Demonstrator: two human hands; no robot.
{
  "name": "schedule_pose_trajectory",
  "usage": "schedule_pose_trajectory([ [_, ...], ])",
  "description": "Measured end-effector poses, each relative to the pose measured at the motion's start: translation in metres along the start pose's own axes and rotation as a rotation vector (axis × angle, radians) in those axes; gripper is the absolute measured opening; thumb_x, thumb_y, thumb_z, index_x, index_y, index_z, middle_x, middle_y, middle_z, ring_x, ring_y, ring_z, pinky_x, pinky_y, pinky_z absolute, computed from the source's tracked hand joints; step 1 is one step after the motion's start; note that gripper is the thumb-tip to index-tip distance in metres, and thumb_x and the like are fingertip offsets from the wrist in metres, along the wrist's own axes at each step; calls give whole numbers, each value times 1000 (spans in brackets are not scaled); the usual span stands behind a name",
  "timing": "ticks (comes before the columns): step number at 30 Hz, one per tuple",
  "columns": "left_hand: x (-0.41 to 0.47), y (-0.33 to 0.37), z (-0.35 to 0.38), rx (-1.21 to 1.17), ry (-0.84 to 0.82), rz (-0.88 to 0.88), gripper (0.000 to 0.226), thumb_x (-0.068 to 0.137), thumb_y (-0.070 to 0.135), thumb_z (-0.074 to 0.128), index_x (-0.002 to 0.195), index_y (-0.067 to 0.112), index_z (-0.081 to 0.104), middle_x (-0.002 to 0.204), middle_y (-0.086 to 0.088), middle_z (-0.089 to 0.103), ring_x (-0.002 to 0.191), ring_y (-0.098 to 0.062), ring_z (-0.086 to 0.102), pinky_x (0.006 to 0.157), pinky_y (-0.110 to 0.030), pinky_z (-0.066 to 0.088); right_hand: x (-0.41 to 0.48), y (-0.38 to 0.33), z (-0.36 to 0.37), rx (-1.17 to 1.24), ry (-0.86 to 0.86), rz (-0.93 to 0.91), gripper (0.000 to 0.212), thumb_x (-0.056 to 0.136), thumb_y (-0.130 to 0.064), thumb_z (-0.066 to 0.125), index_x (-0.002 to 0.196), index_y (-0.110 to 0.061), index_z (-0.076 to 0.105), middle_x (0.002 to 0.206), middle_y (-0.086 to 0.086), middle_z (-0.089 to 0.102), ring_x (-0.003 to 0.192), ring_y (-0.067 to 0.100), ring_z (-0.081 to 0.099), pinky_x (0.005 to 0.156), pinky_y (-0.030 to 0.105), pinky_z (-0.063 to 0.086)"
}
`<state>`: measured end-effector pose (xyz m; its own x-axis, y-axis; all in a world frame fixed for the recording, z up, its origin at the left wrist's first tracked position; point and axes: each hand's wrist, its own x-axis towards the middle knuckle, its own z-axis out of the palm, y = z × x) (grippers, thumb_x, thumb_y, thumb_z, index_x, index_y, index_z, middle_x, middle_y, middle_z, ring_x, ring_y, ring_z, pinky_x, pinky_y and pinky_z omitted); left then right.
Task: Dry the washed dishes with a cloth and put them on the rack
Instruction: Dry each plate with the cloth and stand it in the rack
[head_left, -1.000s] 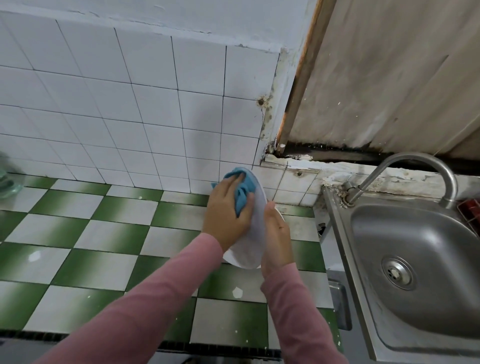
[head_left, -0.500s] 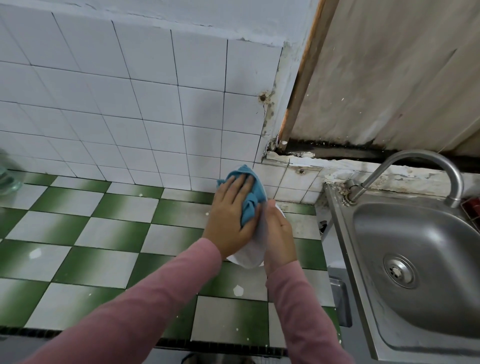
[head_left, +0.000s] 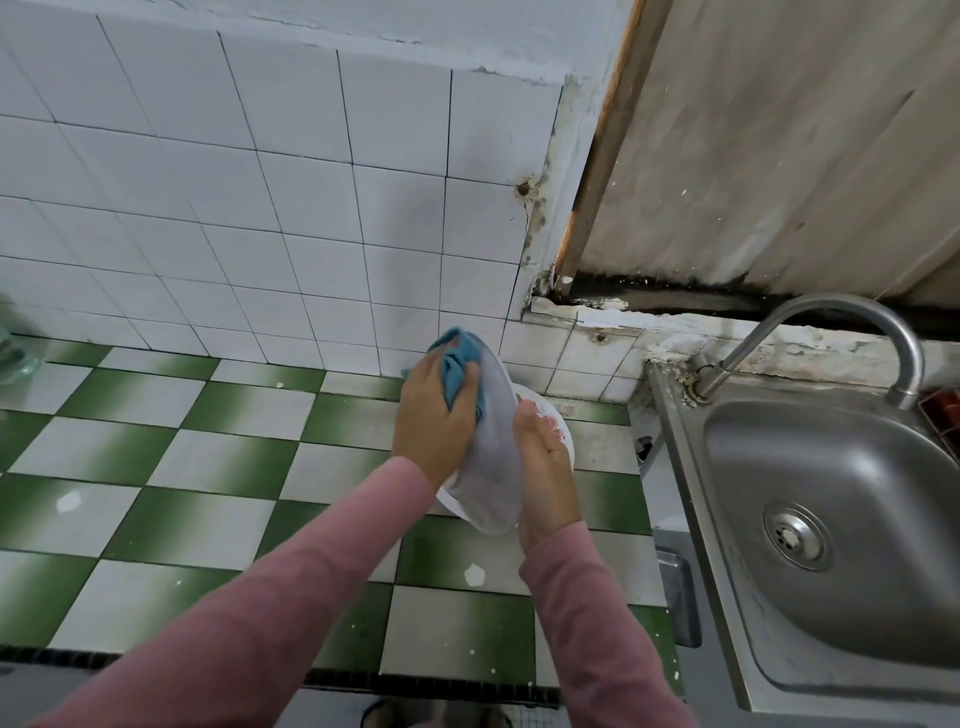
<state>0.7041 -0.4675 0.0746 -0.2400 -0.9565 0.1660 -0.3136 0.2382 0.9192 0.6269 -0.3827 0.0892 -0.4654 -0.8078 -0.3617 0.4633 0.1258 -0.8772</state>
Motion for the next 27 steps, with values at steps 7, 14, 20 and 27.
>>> schedule_pose_trajectory([
  [7, 7, -5, -7, -192, 57, -145, 22, 100, 40, 50, 108, 21, 57, 102, -1, 64, 96, -19, 60, 87, -36, 53, 1, -8, -14, 245, -39, 42, 41, 97, -39, 52, 121, -9, 66, 115, 14, 72, 108, 33, 68, 96, 47, 53],
  [14, -1, -6, -3, -270, 161, -310, 31, 102, 45, 41, 111, 19, 56, 92, 7, 61, 84, -6, 57, 67, -14, 41, -3, -8, -21, 673, -34, 79, 47, 102, -44, 39, 117, -14, 71, 116, 12, 72, 96, 33, 71, 67, 45, 62],
  [20, -36, -26, 17, -193, 172, 7, 34, 100, 42, 45, 132, 32, 44, 135, -2, 52, 130, -26, 46, 110, -36, 39, 3, -8, -24, 817, -28, 43, 51, 98, -41, 46, 138, -12, 56, 137, 16, 60, 129, 39, 52, 111, 59, 35],
  [27, -26, -18, 12, 460, -161, 789, 63, 89, 35, 47, 148, 16, 39, 155, -6, 38, 148, -37, 18, 115, -63, 20, 2, -16, -13, 677, -42, 78, 54, 100, -49, 38, 129, -9, 60, 120, 17, 69, 110, 33, 65, 98, 45, 52],
])
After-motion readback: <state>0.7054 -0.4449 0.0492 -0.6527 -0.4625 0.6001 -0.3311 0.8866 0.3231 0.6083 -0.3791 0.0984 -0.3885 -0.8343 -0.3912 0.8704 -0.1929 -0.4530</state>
